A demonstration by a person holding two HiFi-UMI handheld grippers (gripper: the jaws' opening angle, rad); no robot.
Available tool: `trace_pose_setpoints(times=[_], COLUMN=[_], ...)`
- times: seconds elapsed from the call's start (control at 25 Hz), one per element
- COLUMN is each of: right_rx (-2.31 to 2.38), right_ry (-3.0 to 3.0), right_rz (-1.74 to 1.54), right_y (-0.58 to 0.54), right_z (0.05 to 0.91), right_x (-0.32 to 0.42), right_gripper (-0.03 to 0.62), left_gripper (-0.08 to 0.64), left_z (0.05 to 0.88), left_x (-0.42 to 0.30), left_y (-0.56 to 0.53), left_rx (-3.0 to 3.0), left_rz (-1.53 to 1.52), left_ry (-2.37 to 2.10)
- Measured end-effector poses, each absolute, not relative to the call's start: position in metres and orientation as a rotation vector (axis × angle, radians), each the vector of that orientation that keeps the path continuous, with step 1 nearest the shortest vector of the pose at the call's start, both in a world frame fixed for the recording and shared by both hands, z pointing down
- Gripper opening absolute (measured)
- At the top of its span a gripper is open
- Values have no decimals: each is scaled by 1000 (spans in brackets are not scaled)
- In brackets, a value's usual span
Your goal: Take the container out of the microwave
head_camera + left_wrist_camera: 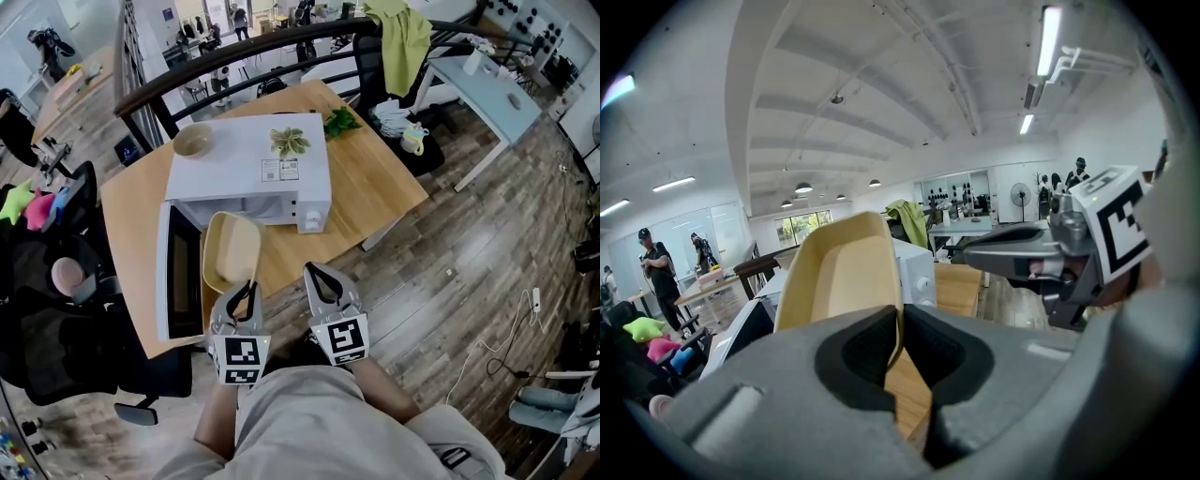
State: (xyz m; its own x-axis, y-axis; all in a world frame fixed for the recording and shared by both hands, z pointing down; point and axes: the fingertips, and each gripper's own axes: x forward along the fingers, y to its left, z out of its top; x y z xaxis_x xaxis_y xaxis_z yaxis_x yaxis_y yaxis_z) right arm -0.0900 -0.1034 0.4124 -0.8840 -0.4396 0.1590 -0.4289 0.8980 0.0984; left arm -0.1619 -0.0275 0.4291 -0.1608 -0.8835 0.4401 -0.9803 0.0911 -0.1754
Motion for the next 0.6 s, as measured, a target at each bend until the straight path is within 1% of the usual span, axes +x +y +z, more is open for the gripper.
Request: trace_pose_setpoints(times=[0.6], right_rx=[667], right_ry=[-2889], right_rz=[-57], right_y=[-101], right_z=[416], right_x=[-88], right_gripper=[11], left_gripper=[28], left_z=[431], left_x=[-159], left_y=[-24], left_rx=[1861], left_rz=[637], left_ry=[-2143])
